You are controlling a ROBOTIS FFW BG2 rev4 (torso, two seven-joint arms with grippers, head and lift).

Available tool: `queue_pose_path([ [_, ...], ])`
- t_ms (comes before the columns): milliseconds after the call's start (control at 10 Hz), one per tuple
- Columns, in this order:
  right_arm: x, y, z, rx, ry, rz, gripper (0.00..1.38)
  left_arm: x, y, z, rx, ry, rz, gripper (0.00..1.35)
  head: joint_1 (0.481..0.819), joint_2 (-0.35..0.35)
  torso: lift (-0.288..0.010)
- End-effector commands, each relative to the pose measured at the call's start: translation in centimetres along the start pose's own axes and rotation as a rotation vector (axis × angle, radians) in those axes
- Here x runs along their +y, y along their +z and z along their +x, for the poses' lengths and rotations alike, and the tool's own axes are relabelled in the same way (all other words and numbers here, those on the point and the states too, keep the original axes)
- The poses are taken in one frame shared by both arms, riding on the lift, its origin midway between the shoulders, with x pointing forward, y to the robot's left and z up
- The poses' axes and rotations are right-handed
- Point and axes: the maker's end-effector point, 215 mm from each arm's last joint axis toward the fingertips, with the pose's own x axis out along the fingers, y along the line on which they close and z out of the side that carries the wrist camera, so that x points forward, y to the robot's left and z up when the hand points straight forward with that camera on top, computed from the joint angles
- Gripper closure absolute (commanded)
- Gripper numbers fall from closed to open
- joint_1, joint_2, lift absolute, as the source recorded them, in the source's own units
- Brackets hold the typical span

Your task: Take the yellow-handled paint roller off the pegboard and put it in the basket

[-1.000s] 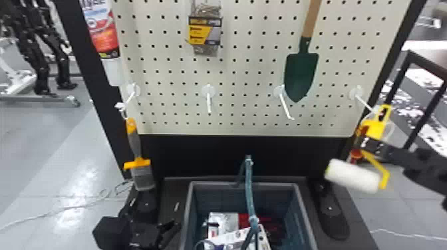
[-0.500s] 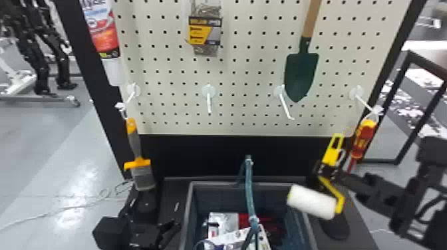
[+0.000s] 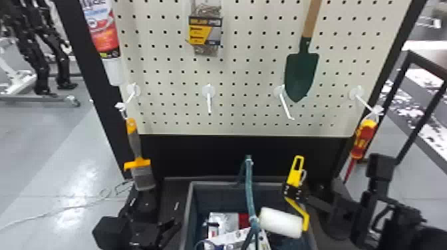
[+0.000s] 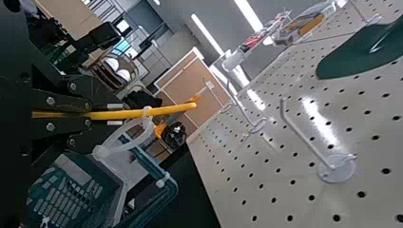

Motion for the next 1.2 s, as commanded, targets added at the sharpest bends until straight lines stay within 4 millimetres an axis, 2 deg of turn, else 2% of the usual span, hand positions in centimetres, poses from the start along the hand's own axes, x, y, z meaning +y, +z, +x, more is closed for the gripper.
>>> queue_pose_path([
  [0,-1.4,-1.3,1.0,0.022,0.004,0.021,1.26,0.0,0.0,0.1,-0.003,0.001,-0.003,0.15,0.549,0.000,-0.100],
  [200,-2.4,-3.2,1.3,0.064,0.008,0.045,1.26,0.0,-0.1,0.1,0.000,0.001,-0.004,0.15,0.549,0.000,-0.100],
  [300,-3.0,-4.2,1.3,0.076,-0.003,0.067,1.14,0.0,-0.2,0.0,0.000,0.001,-0.005,0.15,0.549,0.000,-0.100],
  [400,-3.3,-4.7,1.3,0.085,-0.009,0.072,0.65,0.0,-0.2,0.0,0.000,0.001,-0.005,0.15,0.549,0.000,-0.100],
  [500,-3.4,-4.2,1.3,0.079,-0.010,0.061,0.18,0.0,-0.1,0.0,-0.001,0.001,-0.005,0.15,0.549,0.000,-0.100],
  [600,-3.4,-3.9,1.3,0.075,-0.009,0.056,0.05,0.0,-0.1,0.0,-0.001,0.001,-0.005,0.15,0.549,0.000,-0.100],
  [800,-3.3,-3.9,1.4,0.062,-0.003,0.059,0.17,0.0,-0.1,0.0,-0.001,0.001,-0.005,0.15,0.549,0.000,-0.100],
  [1100,-3.0,-3.9,1.4,0.051,0.006,0.066,0.18,0.0,-0.1,0.0,-0.001,0.002,-0.007,0.15,0.549,0.000,-0.100],
])
